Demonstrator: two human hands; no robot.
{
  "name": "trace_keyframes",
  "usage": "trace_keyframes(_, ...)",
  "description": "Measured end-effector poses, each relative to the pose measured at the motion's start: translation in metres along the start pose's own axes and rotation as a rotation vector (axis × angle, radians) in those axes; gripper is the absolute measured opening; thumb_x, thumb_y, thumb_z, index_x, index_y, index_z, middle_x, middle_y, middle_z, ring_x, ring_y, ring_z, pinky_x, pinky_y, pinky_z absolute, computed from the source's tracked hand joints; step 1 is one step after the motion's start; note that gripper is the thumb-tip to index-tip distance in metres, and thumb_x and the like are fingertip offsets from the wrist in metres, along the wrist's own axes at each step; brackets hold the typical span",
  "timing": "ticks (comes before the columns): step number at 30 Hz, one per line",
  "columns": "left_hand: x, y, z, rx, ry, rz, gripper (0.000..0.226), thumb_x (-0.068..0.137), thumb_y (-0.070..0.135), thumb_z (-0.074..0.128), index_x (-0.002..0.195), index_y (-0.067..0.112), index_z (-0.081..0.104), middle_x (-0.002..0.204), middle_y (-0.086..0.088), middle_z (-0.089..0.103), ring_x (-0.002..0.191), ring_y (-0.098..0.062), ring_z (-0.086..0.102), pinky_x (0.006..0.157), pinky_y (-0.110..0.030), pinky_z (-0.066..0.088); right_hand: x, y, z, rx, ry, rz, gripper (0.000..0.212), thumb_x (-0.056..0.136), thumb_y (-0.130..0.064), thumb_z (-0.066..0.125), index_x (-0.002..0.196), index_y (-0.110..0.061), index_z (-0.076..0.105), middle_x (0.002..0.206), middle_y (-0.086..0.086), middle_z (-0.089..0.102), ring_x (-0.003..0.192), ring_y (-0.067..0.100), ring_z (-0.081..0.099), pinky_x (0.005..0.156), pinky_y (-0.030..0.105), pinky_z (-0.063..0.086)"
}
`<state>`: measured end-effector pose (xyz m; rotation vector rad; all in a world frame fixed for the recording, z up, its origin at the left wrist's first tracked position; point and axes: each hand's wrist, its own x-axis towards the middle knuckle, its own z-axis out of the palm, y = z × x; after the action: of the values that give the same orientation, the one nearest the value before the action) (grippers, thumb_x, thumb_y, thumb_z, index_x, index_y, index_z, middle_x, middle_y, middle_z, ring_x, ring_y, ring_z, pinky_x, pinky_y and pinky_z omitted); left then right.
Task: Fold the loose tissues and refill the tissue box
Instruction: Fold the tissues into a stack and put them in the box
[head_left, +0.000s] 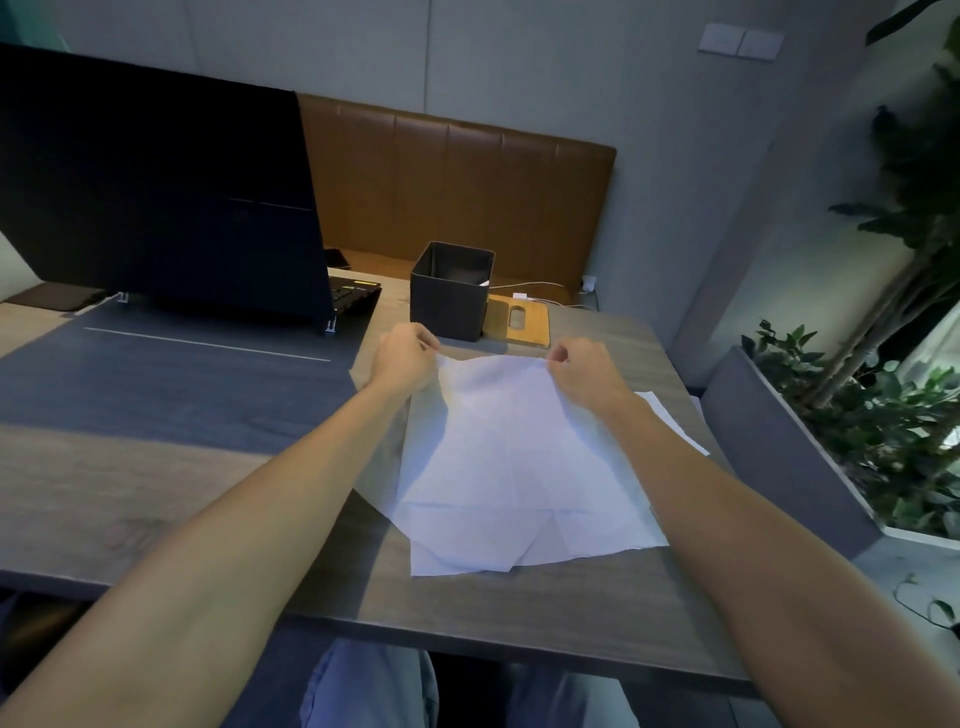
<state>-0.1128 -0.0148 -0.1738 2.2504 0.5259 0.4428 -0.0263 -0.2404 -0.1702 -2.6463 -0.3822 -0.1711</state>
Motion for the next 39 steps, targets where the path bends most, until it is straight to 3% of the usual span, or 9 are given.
trace_keyframes(5, -0.008, 0.003, -0.015, -0.153, 0.006, 0.034, 0.031, 0.103, 0.009, 0.053, 0.132, 0.014, 0.064, 0.131, -0.006, 0.062, 0.120, -0.024, 0.057, 0.091, -0.030, 0.051, -0.008, 0.001, -0.019, 0.091, 0.057, -0.083, 0.014, 0.096, -0.017, 0.060, 0.093, -0.015, 0.073, 0.088, 0.003, 0.069, 0.082, 0.015, 0.063, 0.075, 0.034, 0.057)
trace_keyframes(10, -0.020, 0.003, -0.028, -0.268, -0.028, 0.119, 0.020, 0.101, 0.014, 0.058, 0.105, 0.019, 0.077, 0.104, 0.000, 0.071, 0.101, -0.018, 0.064, 0.086, -0.037, 0.059, -0.020, 0.003, -0.030, 0.128, 0.037, -0.155, 0.016, 0.095, -0.015, 0.064, 0.105, -0.015, 0.076, 0.101, 0.000, 0.073, 0.087, 0.014, 0.064, 0.076, 0.027, 0.054)
trace_keyframes(16, -0.039, 0.009, -0.040, -0.222, -0.075, 0.284, 0.027, 0.104, 0.012, 0.054, 0.094, 0.024, 0.076, 0.098, 0.004, 0.070, 0.097, -0.020, 0.064, 0.088, -0.043, 0.057, -0.034, -0.011, -0.031, 0.060, -0.131, -0.278, 0.052, 0.093, -0.025, 0.071, 0.142, -0.029, 0.052, 0.141, -0.005, 0.052, 0.112, 0.011, 0.051, 0.092, 0.026, 0.047)
trace_keyframes(19, -0.046, 0.007, -0.045, -0.251, -0.112, 0.319, 0.027, 0.103, 0.011, 0.054, 0.093, 0.024, 0.076, 0.096, 0.004, 0.070, 0.096, -0.021, 0.064, 0.089, -0.047, 0.056, -0.033, -0.019, -0.030, 0.012, -0.099, -0.315, 0.037, 0.093, -0.029, 0.071, 0.129, -0.028, 0.061, 0.136, -0.004, 0.057, 0.122, 0.016, 0.050, 0.103, 0.034, 0.046)
trace_keyframes(22, -0.055, 0.008, -0.052, -0.273, -0.151, 0.350, 0.024, 0.104, 0.009, 0.052, 0.099, 0.017, 0.074, 0.100, 0.004, 0.068, 0.099, -0.011, 0.061, 0.086, -0.026, 0.053, -0.033, -0.026, -0.034, -0.093, -0.070, -0.307, 0.011, 0.092, -0.036, 0.070, 0.099, -0.030, 0.067, 0.111, -0.008, 0.066, 0.112, 0.016, 0.054, 0.103, 0.045, 0.047)
trace_keyframes(25, -0.065, 0.003, -0.060, -0.293, -0.193, 0.381, 0.023, 0.104, 0.006, 0.050, 0.102, 0.015, 0.072, 0.100, 0.005, 0.065, 0.096, -0.005, 0.060, 0.076, -0.008, 0.044, -0.038, -0.026, -0.040, -0.114, -0.094, -0.355, 0.010, 0.091, -0.037, 0.070, 0.091, -0.027, 0.068, 0.088, -0.013, 0.064, 0.090, 0.013, 0.058, 0.093, 0.044, 0.052)
trace_keyframes(30, -0.077, -0.014, -0.067, -0.308, -0.294, 0.417, 0.023, 0.104, 0.009, 0.052, 0.113, 0.020, 0.069, 0.114, 0.008, 0.069, 0.107, -0.003, 0.063, 0.085, -0.013, 0.046, -0.066, -0.026, -0.050, -0.093, -0.104, -0.426, 0.009, 0.089, -0.034, 0.071, 0.087, -0.025, 0.073, 0.080, -0.010, 0.066, 0.080, 0.014, 0.061, 0.072, 0.029, 0.057)
trace_keyframes(34, -0.090, -0.024, -0.066, -0.288, -0.327, 0.412, 0.025, 0.103, 0.011, 0.054, 0.115, 0.029, 0.068, 0.117, 0.011, 0.068, 0.111, -0.001, 0.062, 0.087, -0.013, 0.046, -0.092, -0.021, -0.050, -0.220, -0.179, -0.491, 0.009, 0.086, -0.036, 0.072, 0.083, -0.029, 0.068, 0.080, -0.012, 0.064, 0.081, 0.014, 0.056, 0.072, 0.023, 0.050)
trace_keyframes(39, -0.104, -0.033, -0.066, -0.162, -0.399, 0.492, 0.022, 0.100, 0.016, 0.061, 0.111, 0.033, 0.069, 0.100, 0.003, 0.068, 0.092, -0.008, 0.064, 0.082, -0.019, 0.055, -0.113, -0.017, -0.050, -0.288, -0.383, -0.511, 0.009, 0.086, -0.032, 0.072, 0.084, -0.029, 0.064, 0.089, -0.009, 0.064, 0.083, 0.017, 0.057, 0.076, 0.022, 0.051)
